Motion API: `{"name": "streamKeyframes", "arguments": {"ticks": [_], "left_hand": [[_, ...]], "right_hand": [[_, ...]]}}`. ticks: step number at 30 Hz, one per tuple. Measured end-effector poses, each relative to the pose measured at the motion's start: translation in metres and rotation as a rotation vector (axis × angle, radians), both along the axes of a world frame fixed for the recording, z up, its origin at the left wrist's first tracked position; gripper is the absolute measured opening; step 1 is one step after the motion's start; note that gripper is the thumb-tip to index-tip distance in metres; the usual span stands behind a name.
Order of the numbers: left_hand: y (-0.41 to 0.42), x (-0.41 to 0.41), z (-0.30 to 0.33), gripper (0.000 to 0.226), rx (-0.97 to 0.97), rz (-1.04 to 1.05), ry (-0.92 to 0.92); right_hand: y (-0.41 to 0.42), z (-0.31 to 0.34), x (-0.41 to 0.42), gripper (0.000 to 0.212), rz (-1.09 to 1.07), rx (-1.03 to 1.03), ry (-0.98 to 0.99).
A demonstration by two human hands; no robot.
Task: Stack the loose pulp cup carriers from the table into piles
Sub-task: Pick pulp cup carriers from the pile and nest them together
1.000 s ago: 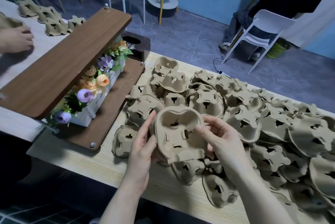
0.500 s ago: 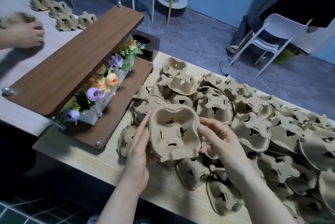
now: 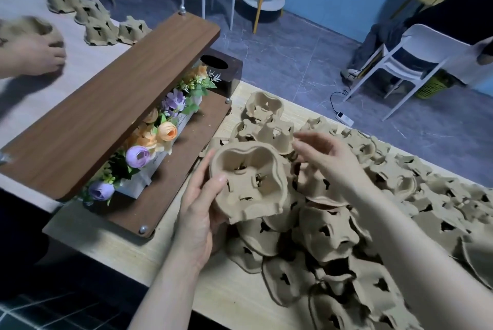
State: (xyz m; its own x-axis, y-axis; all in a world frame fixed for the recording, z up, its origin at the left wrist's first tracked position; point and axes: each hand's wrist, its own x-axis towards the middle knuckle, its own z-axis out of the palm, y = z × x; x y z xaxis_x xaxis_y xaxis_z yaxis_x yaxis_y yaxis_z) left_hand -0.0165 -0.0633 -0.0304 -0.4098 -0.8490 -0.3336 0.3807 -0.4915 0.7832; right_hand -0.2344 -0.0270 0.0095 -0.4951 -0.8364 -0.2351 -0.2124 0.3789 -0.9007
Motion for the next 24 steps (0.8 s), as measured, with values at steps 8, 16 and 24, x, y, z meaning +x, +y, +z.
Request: {"name": "streamKeyframes", "arguments": {"ticks": [8, 16, 24], "left_hand": [[-0.019, -0.009, 0.001, 0.06, 0.046, 0.048, -0.032], [-0.027, -0.009, 0.002, 0.062, 0.085, 0.064, -0.075], [-0.022, -0.01, 0.006, 0.065, 0.088, 0.057, -0.078]], "right_hand": [[-0.095, -0.044, -0.061, 0.045, 0.206, 0.231, 0.479], [-0.123, -0.066, -0.076, 0.06, 0.35, 0.399, 0.574], [-0.112, -0.058, -0.075, 0.084, 0.352, 0.382, 0.601]]}}
